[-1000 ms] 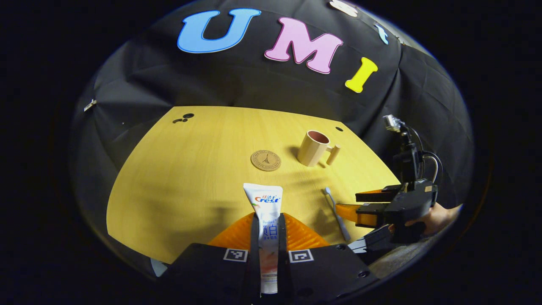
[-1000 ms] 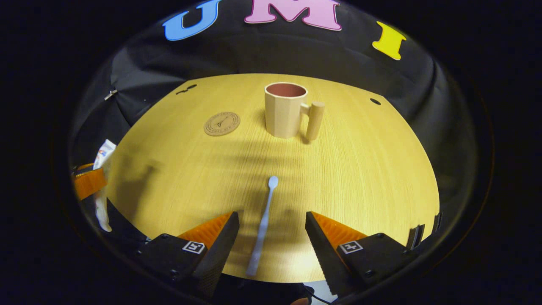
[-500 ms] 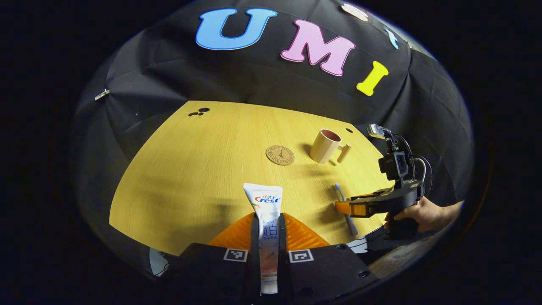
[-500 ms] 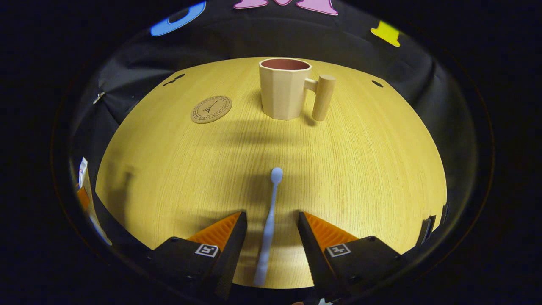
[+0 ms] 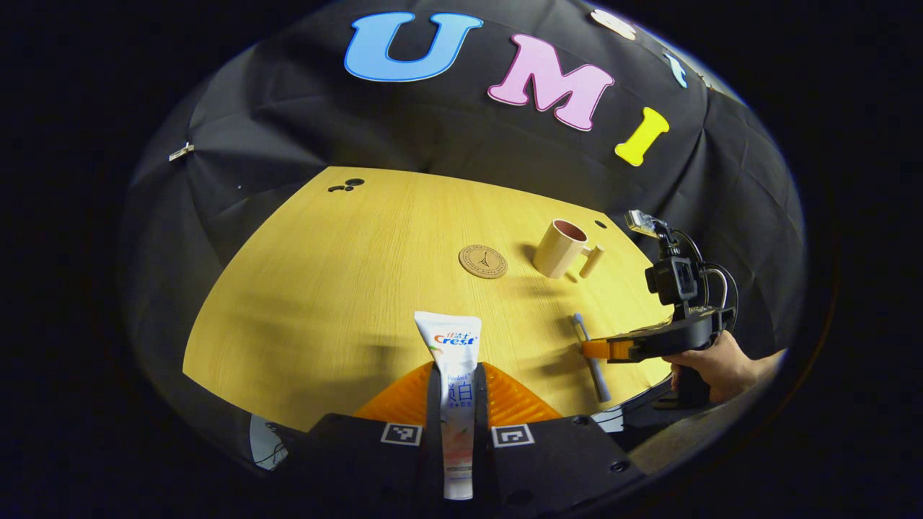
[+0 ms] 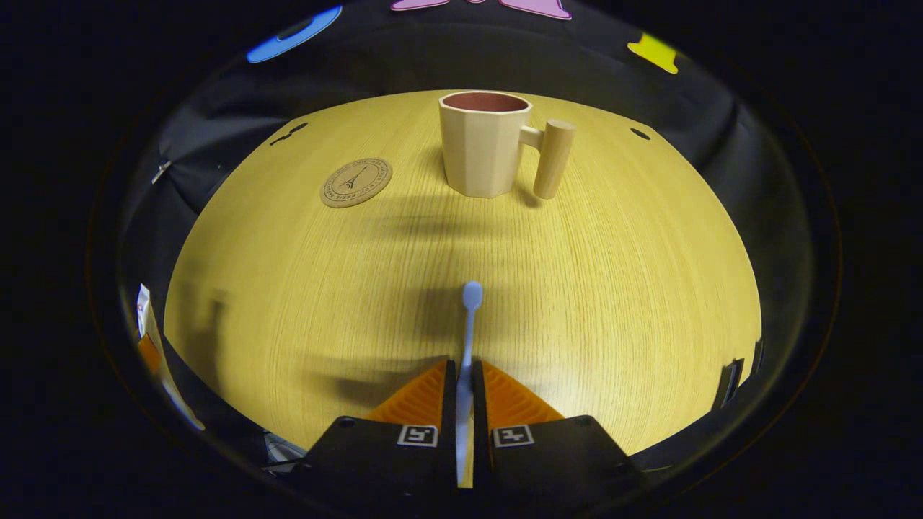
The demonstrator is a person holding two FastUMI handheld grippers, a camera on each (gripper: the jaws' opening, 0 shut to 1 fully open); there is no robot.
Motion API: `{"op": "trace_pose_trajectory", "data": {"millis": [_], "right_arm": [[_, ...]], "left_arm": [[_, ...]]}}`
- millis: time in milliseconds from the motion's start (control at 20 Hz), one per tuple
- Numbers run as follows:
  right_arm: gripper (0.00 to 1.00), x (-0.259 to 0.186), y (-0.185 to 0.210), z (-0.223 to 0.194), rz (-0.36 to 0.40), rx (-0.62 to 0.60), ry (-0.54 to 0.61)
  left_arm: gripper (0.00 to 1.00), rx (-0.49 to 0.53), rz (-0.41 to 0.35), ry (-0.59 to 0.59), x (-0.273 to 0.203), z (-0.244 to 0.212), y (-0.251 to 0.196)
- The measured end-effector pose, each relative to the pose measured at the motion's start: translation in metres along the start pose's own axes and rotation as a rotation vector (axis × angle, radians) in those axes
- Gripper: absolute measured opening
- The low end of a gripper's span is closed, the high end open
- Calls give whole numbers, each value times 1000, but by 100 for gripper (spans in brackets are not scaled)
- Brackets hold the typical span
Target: Put the toothbrush and toothpaste on the desktop into the cup, then pick up the cup and place it on the coaster on the desktop.
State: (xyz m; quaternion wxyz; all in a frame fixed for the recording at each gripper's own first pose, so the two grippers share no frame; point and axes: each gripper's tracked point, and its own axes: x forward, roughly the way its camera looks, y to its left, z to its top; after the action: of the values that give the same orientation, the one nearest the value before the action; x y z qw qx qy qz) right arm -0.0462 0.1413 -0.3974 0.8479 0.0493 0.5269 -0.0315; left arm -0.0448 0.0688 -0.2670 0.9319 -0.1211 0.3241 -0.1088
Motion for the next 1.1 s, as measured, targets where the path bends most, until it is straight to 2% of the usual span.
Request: {"op": "trace_pose_trajectory", "data": {"millis": [250,450,600,800,1100], "right_arm": [[6,1,1,0,68,6,12],[6,-1,0,2,143,66,13],[6,-14,1,18,220,95,-68],[6,-53,7,46,342,92,-189],[5,-102,-1,86,476,149,-313]], "left_arm": [[21,-16,-4,0,4,-2,-5],[21,-37,-12,-1,8,1,-12],[21,-59,-25,-17,12,9,-21],[21,-74,-55,-60,16,31,-39],[21,-71,-114,-185,22,89,-83]]}}
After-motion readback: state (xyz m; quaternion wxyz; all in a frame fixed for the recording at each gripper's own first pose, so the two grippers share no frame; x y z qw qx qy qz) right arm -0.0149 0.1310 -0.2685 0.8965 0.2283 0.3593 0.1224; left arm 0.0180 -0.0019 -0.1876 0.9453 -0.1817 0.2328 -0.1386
